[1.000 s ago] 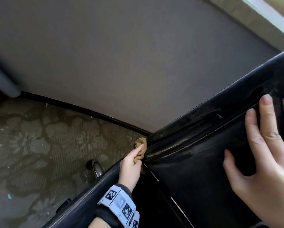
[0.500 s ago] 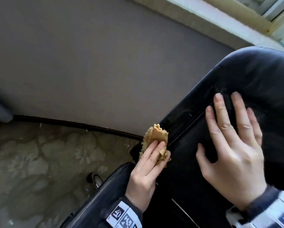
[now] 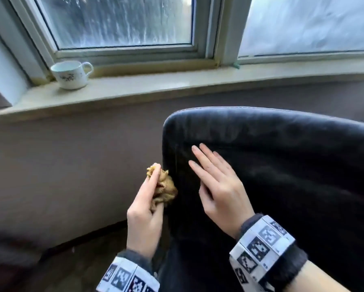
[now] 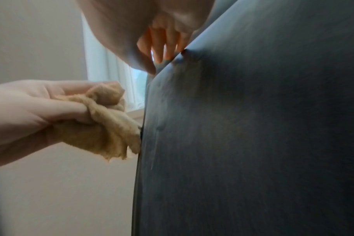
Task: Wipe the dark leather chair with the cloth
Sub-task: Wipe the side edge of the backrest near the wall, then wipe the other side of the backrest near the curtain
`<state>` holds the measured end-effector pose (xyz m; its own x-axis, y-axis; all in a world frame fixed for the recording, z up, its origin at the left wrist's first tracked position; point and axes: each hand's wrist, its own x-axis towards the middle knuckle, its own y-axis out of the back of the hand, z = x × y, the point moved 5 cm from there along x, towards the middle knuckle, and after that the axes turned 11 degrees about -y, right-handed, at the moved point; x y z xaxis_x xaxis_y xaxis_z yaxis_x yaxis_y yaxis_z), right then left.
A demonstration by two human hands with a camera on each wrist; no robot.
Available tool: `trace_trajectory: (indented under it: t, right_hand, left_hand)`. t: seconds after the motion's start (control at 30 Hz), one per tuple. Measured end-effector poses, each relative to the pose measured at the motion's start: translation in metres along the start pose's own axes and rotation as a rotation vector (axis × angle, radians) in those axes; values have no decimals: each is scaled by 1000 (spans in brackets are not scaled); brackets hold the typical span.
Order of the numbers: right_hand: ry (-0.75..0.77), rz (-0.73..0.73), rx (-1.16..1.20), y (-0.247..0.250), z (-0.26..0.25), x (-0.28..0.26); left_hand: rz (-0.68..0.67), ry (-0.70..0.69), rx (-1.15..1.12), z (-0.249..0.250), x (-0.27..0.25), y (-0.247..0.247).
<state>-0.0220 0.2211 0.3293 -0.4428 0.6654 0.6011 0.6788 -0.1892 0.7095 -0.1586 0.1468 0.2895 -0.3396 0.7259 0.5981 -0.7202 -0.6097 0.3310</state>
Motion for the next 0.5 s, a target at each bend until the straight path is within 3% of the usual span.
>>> trace_trajectory:
  t: [0.2, 0.37, 0.5]
  right_hand:
    - [-256, 260, 328, 85, 39, -24]
    - [-429, 306, 386, 125, 62, -91]
    - [-622, 524, 353, 148, 85, -158]
  left_hand:
    - [23, 78, -155, 96, 30, -33]
    - [-128, 80, -145, 137, 22, -93]
    - [-265, 114, -24, 159, -1, -135]
